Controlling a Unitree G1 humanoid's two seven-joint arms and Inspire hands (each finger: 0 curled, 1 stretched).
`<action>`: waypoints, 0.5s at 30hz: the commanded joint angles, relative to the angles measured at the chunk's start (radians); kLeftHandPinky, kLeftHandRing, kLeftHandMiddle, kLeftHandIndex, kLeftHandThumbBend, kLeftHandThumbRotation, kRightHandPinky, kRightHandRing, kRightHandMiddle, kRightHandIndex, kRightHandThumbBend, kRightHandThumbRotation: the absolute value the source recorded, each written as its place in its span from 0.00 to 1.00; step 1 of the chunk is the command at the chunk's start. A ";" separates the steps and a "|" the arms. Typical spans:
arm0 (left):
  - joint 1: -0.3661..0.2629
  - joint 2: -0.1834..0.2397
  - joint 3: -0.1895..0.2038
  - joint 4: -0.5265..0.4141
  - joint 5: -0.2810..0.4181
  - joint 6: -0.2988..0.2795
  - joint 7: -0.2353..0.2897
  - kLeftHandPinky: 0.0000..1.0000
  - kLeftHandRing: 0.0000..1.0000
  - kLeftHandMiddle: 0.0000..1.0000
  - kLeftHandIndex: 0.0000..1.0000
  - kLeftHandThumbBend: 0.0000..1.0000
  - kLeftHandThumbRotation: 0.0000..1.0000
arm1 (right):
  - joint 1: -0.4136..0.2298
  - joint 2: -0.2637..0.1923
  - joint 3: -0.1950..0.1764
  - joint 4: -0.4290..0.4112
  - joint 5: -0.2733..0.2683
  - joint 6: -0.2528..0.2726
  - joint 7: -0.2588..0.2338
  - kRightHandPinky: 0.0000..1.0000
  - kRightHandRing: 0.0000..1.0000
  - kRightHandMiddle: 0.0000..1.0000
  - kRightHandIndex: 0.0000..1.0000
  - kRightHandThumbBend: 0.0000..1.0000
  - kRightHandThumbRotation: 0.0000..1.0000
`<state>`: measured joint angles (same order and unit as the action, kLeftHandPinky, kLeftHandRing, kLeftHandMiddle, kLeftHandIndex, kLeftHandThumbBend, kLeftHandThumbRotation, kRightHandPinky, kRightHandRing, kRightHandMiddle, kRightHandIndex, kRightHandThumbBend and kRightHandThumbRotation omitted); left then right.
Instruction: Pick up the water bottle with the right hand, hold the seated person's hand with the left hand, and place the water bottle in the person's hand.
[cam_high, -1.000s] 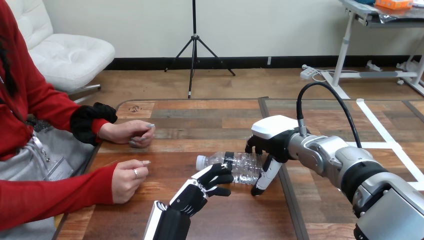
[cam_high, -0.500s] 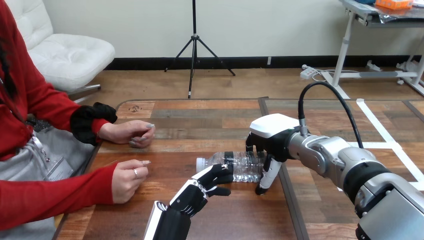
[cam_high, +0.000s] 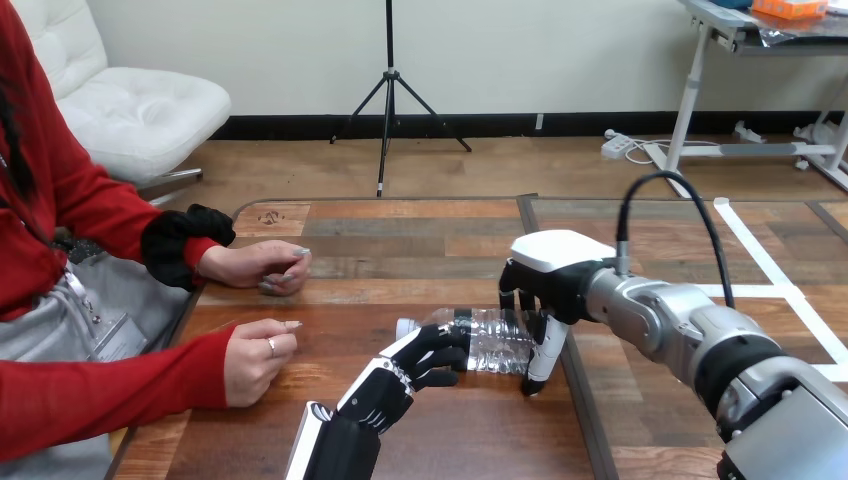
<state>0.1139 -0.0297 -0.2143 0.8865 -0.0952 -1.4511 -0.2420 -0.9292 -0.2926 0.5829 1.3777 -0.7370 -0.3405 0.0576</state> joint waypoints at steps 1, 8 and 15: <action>-0.009 0.009 -0.003 0.014 -0.027 -0.019 -0.009 0.72 0.79 0.83 0.82 1.00 0.72 | 0.049 -0.018 -0.029 -0.003 0.030 0.014 0.013 0.25 0.30 0.37 0.41 0.93 0.00; -0.011 0.017 -0.014 0.013 -0.063 -0.009 -0.036 0.72 0.79 0.83 0.82 1.00 0.71 | 0.064 -0.024 -0.068 -0.010 0.071 0.002 0.003 0.23 0.28 0.36 0.40 0.92 0.00; -0.015 0.021 0.000 0.016 -0.064 -0.011 -0.050 0.73 0.79 0.83 0.82 1.00 0.71 | 0.073 -0.027 -0.106 -0.015 0.112 -0.001 -0.001 0.21 0.26 0.36 0.40 0.92 0.00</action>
<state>0.1113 -0.0231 -0.2210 0.8861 -0.1472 -1.4511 -0.2823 -0.8819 -0.3124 0.5047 1.3775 -0.6473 -0.3389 0.0630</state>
